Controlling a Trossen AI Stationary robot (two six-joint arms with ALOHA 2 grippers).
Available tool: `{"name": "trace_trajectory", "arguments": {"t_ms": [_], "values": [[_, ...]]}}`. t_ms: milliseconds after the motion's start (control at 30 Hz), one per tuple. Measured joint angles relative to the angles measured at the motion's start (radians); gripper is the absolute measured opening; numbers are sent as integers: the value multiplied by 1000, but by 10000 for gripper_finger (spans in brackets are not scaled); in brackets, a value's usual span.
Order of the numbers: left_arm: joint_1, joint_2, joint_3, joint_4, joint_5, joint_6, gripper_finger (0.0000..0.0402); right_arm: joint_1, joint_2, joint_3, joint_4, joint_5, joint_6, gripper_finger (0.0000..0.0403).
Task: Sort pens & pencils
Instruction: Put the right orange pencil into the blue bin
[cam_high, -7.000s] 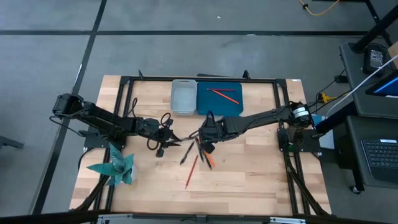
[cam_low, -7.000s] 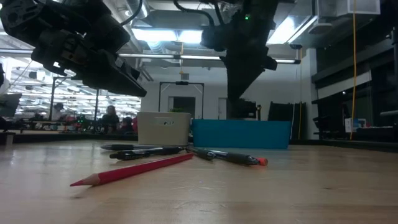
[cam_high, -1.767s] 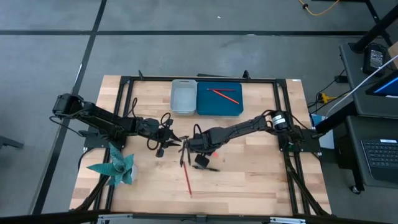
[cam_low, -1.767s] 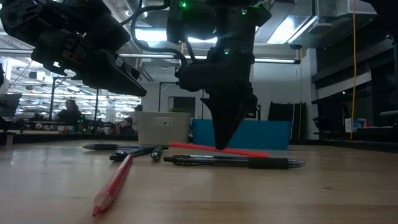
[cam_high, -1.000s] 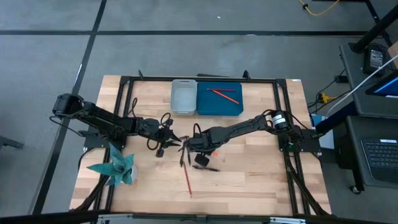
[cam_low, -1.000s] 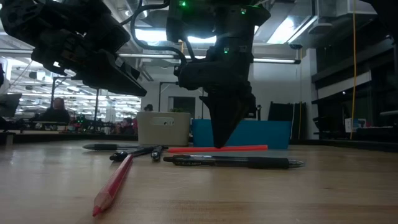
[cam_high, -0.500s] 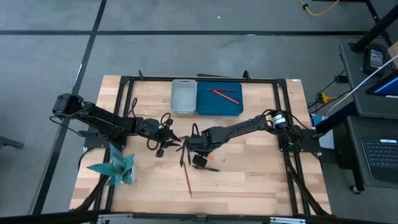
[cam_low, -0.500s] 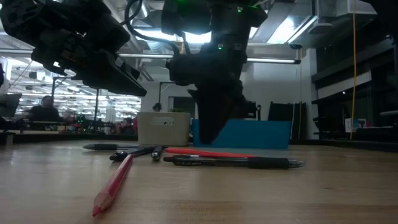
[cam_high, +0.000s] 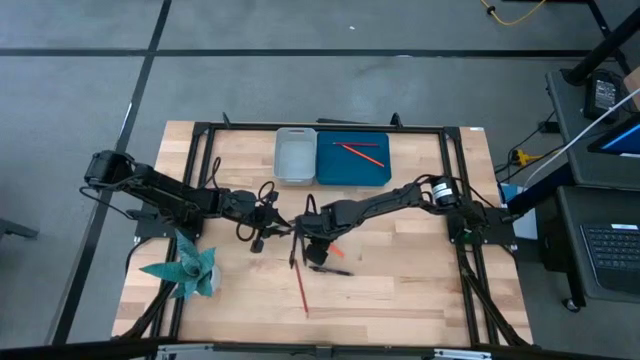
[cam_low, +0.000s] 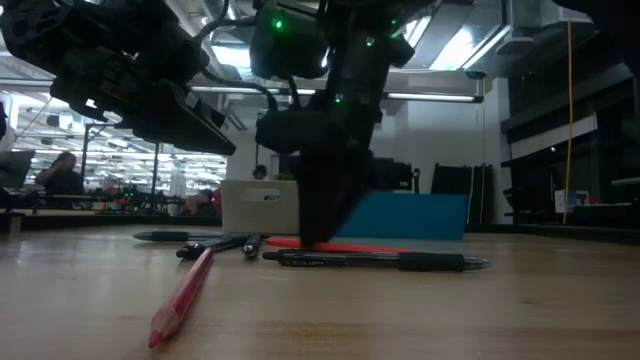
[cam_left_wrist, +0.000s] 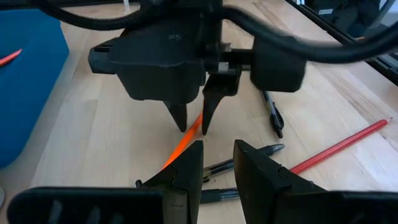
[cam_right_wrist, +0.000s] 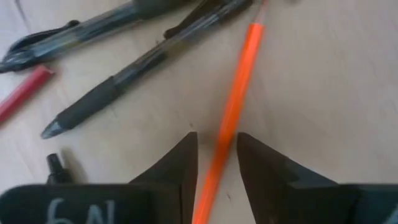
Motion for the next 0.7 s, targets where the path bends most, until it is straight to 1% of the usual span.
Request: {"name": "trace_trajectory", "arguments": {"t_ms": [367, 700], "values": [[0, 0, 0, -2, 0, 0, 82, -3, 27, 2, -25, -9, -1, 113], [0, 0, 0, -2, 0, 0, 82, -13, 28, 1, -42, -52, -1, 65]]}}
